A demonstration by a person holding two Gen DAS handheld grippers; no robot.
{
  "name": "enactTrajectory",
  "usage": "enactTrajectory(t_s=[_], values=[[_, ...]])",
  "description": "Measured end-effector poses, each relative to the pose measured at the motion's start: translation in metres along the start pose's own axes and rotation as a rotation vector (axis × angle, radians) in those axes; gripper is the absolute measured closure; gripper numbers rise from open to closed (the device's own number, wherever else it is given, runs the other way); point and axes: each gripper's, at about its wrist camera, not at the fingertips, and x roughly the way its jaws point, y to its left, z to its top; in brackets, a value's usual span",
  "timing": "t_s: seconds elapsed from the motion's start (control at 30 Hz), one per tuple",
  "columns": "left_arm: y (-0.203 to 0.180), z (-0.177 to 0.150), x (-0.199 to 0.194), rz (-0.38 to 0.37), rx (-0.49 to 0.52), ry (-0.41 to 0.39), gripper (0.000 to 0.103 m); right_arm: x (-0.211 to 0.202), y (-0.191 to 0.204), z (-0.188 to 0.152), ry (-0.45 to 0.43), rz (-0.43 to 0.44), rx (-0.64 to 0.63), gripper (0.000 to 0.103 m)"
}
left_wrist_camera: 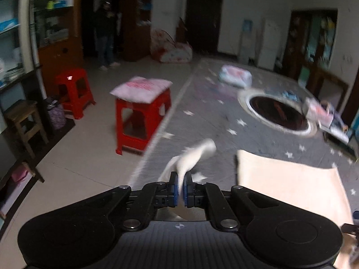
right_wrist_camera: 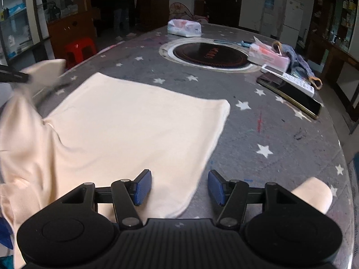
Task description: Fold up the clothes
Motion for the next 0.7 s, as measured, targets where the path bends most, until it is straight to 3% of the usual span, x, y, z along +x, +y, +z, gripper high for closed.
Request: enactTrajectory(t_s=[0.1,0.23,0.3,0.43,0.53,0.7], values=[[0.029,-0.016,-0.025,0.023,-0.018,0.004,0.097,0.002,-0.004,-0.004,0.003,0.005,0.028,0.045],[0.055,-0.043,-0.012,0.069,-0.042,0.135,0.093,0.001,-0.003,-0.004,0.005,0.007,0.034,0.045],[0.062,-0.048,-0.003,0.085,-0.062,0.176,0.087,0.000,-0.003,-0.003,0.006,0.002,0.032,0.045],[0.060,-0.041,0.000,0.159,-0.025,0.167,0.070,-0.004,-0.009,0.002,-0.003,-0.006,0.049,0.046],[0.045,-0.027,-0.005,0.113,-0.002,0.112,0.066,-0.005,-0.020,0.008,-0.011,-0.013,0.083,0.048],[-0.013,-0.006,0.020,-0.070,0.122,0.101,0.068,0.000,-0.044,0.023,-0.027,-0.011,0.177,0.060]])
